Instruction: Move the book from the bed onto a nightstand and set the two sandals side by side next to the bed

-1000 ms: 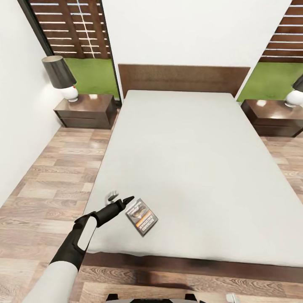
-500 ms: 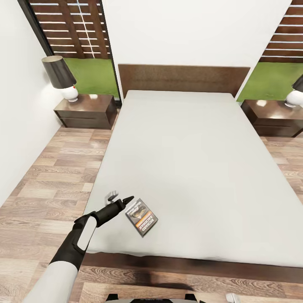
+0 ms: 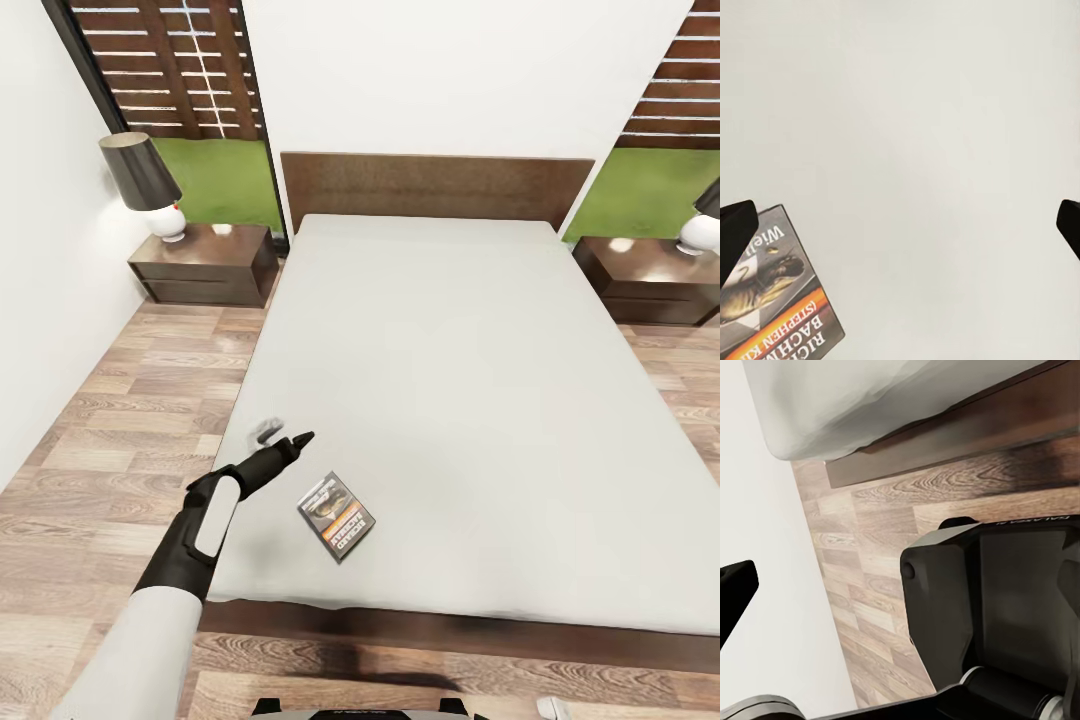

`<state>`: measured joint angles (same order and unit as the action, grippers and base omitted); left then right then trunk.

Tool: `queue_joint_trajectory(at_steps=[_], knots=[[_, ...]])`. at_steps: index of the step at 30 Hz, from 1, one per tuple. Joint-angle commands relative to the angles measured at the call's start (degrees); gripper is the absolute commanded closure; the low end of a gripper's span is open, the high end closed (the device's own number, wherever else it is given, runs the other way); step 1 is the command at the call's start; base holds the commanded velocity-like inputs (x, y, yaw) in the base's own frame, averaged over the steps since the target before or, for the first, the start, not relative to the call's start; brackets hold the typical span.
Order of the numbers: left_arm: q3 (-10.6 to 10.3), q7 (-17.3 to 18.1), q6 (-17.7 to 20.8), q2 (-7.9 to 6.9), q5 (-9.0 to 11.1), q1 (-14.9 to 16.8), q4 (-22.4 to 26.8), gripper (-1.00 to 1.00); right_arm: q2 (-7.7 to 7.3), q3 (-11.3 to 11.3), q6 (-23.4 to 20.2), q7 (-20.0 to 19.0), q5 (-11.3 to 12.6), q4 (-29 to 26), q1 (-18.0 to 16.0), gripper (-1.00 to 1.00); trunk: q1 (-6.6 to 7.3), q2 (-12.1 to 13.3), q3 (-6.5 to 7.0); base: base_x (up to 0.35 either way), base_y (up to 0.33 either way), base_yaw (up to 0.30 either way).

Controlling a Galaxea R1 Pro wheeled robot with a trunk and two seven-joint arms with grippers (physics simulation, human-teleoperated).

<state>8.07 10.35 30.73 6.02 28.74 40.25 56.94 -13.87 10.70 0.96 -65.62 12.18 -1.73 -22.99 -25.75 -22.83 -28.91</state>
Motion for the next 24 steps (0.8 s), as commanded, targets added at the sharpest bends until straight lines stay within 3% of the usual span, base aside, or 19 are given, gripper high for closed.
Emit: queue_joint_trajectory(at_steps=[1, 11, 15, 24], knots=[[0.2, -0.1, 0.5, 0.19, 0.2, 0.2, 0.0, -1.00, -0.01, 0.0, 0.1, -0.2, 0.0, 0.1, 0.0, -1.00, -0.03, -0.1, -0.08, 0.000, 0.000, 0.000], [0.0, -0.2, 0.6, 0.63, 0.2, 0.4, 0.0, -1.00, -0.01, 0.0, 0.1, -0.2, 0.0, 0.1, 0.0, -1.00, -0.03, -0.1, -0.08, 0.000, 0.000, 0.000], [-0.4, -0.2, 0.6, 1.57, 0.2, 0.4, 0.0, -1.00, -0.01, 0.0, 0.1, -0.2, 0.0, 0.1, 0.0, -1.00, -0.03, -0.1, -0.08, 0.000, 0.000, 0.000], [-1.9, 0.0, 0.6, 1.78, 0.3, 0.2, 0.0, -1.00, -0.01, 0.0, 0.1, -0.3, 0.0, 0.1, 0.0, -1.00, -2.01, -3.7, -1.69, 0.000, 0.000, 0.000]])
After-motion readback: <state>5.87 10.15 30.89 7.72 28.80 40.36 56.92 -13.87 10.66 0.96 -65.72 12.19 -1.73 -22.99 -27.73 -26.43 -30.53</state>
